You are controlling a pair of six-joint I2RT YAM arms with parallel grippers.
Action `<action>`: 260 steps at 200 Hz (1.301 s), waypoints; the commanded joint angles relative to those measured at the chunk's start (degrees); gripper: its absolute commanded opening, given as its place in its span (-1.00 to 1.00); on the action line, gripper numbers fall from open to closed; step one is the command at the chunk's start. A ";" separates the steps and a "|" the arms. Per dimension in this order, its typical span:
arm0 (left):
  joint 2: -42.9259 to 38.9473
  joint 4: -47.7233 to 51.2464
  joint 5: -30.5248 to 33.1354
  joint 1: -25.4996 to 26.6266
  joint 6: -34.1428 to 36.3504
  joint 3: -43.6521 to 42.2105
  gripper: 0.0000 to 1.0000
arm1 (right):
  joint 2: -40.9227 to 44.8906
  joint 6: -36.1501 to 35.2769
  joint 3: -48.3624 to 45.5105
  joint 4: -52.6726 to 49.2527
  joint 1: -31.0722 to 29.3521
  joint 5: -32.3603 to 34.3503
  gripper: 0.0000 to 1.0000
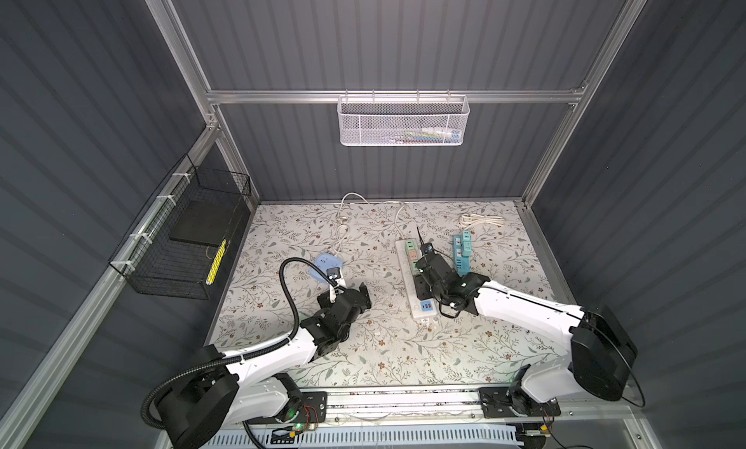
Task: Insert the plug
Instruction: 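Lower the teal charger into the fifth white-strip socket with the right gripper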
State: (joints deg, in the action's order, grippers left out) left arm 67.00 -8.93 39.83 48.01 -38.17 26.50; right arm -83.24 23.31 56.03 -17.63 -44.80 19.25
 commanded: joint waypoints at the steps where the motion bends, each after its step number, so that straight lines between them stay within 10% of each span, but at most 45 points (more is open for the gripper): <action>1: -1.34 1.35 0.46 -0.40 1.22 0.57 1.00 | -0.25 -2.45 0.75 -2.61 2.39 -2.25 0.09; 125: 0.29 2.07 -0.10 -0.62 2.23 2.33 1.00 | -2.52 -0.33 -3.88 -0.65 3.81 -6.27 0.04; 194: 1.19 1.36 -0.72 -0.56 1.54 2.21 0.99 | -1.51 4.04 -3.83 -4.16 1.76 -10.41 0.97; 260: 1.14 1.36 -0.73 -0.77 2.12 2.61 0.99 | -11.31 4.60 -2.30 -3.55 -0.12 -11.44 0.98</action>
State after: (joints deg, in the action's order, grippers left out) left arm 68.38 -7.70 38.94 47.66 -37.08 27.14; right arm -92.25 27.07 52.58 -20.27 -44.80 8.73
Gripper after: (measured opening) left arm 0.997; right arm 0.989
